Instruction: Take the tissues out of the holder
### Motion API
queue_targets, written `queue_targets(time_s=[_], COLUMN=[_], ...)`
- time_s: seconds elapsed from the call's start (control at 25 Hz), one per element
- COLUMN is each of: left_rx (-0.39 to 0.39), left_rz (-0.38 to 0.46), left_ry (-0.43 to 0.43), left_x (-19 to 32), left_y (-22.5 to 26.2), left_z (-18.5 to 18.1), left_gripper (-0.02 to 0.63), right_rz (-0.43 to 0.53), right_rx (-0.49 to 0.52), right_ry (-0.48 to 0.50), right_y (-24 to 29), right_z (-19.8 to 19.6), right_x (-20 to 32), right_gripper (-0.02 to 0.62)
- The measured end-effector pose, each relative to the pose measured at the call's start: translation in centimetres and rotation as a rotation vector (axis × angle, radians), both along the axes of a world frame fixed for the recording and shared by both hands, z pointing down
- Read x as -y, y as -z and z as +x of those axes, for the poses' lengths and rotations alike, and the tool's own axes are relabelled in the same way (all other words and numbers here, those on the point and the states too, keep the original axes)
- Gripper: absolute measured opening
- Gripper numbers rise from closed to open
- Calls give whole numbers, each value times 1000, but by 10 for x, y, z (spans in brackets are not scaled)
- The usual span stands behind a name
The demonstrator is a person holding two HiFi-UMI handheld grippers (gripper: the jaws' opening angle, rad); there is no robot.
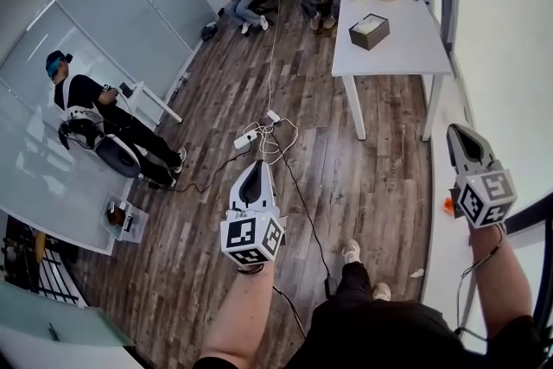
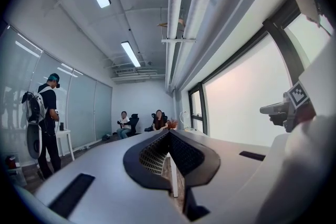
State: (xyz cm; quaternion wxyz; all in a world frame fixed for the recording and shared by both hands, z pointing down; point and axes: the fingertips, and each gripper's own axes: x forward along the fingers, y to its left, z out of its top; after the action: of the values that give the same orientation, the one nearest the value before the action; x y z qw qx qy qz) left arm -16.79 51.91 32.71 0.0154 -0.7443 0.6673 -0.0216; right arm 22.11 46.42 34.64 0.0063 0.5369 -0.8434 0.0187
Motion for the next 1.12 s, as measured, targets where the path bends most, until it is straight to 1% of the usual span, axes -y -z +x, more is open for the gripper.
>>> queue_targets(time_s=[0.32, 0.44, 0.68, 0.8, 0.96, 1.12], left_rx=[-7, 1, 19, 11, 3, -17], left_rz=[-15, 0, 28, 32, 32, 11], left_ry=[-33, -46, -75, -90, -112, -122], left_x=[90, 127, 199, 233, 273, 307], left_y=[-15, -10, 8, 11, 3, -11], left_z=[-17, -29, -64, -82, -99, -105], left_gripper=[5, 5, 5, 5, 5, 5], right_rz=[-15, -23, -5, -5, 1, -10], right_rx=[-27, -36, -64, -68, -76, -81], right_ry=[-31, -39, -54, -73, -96, -115], right_y=[-8, -9, 6, 10, 9, 3], right_z=[-12, -27, -62, -77, -94, -101], right_x=[69, 98, 157, 185, 216, 239], right_gripper=[6, 5, 5, 6, 6, 5])
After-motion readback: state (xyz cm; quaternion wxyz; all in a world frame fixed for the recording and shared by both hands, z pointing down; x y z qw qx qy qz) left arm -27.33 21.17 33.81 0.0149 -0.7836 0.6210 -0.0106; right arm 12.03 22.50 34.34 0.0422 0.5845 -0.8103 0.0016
